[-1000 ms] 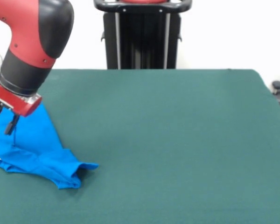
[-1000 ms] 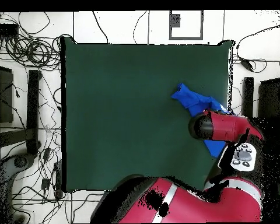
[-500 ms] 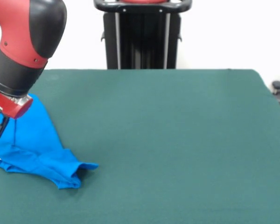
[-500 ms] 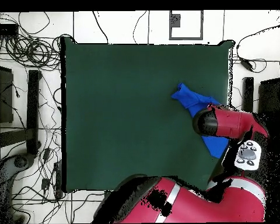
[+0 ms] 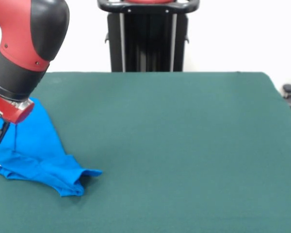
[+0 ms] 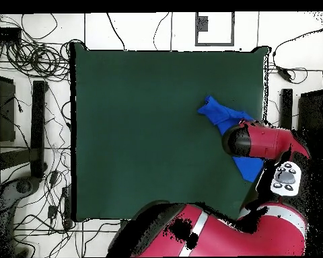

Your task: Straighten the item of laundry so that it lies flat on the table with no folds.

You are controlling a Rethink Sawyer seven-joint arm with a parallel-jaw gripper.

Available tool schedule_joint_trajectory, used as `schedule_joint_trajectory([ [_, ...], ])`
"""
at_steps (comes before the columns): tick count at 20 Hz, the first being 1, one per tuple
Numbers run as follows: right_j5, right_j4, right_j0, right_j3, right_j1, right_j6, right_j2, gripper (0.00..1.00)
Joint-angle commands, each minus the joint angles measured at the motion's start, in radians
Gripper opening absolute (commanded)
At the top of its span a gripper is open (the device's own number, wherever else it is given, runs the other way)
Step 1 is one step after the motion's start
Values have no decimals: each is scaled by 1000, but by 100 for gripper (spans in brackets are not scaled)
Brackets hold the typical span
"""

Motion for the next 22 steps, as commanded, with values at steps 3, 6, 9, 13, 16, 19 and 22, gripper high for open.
schedule_joint_trajectory([
  [3, 72, 2, 26, 37, 60, 4, 143, 100],
  [6, 63, 4, 31, 42, 64, 17, 140, 100],
  [9, 71, 12, 38, 46, 63, 29, 138, 100],
  [13, 76, 22, 54, 39, 72, 52, 128, 100],
  [16, 66, 22, 61, 46, 74, 64, 123, 100],
  [19, 60, 26, 64, 55, 76, 76, 120, 100],
  [22, 58, 30, 73, 58, 77, 88, 114, 100],
])
